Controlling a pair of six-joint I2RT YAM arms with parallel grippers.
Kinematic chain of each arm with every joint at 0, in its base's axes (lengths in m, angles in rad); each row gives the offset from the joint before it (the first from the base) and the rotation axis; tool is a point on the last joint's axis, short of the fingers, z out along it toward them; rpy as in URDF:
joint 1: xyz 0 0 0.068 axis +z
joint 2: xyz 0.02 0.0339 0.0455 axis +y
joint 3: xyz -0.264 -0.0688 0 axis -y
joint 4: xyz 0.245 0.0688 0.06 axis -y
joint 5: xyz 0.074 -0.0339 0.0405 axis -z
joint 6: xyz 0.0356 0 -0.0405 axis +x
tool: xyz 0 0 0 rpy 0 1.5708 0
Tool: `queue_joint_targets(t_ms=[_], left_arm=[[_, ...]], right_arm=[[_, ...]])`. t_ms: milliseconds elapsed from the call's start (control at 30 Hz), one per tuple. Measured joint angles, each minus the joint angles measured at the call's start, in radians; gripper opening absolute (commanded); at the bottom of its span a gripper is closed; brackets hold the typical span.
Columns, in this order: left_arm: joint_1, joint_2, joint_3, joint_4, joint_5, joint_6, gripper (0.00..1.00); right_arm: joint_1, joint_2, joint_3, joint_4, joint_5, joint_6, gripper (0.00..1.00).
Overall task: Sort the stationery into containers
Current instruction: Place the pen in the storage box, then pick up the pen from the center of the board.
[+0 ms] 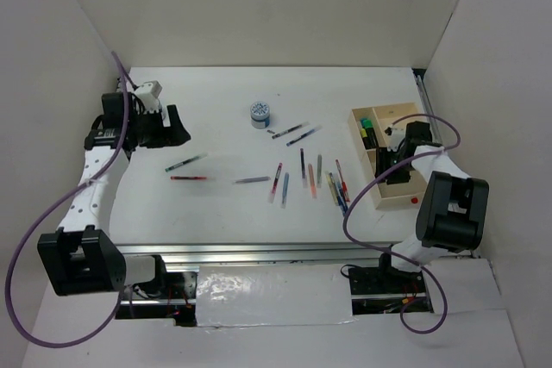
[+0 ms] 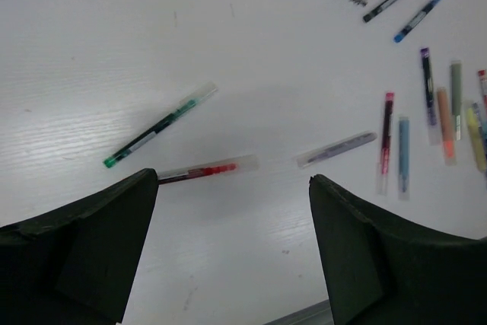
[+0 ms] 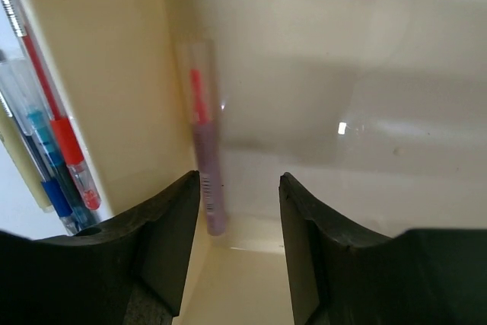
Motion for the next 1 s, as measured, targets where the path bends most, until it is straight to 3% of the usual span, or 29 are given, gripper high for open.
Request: queue_joint_targets(t_ms=[233,533,733,1000], left_arm=[[0.048,0.127,0.12,-0.127,0.028,0.348,0.62],[0.02,0.274,0.107,-0.19,-0.029,0.646,0.61],[-0.019,0.412,0.106,-0.175,-0.063,0.711,0.6],[-0.075,0.536,0.107,-0.131,-0.119,0.751,0.57]], right_arm=[[-0.008,-0.023,0.04,-0.037,0.022,-0.005,0.53],[-0.021,-0.18,0.253,-0.117,-0.003,-0.058,0.53],[0.019,-0.282,0.346,-0.176,-0.086,-0.061,0.53],[0.114,-0.398,0.351,-0.212,-0.19,-0.016,0.53]])
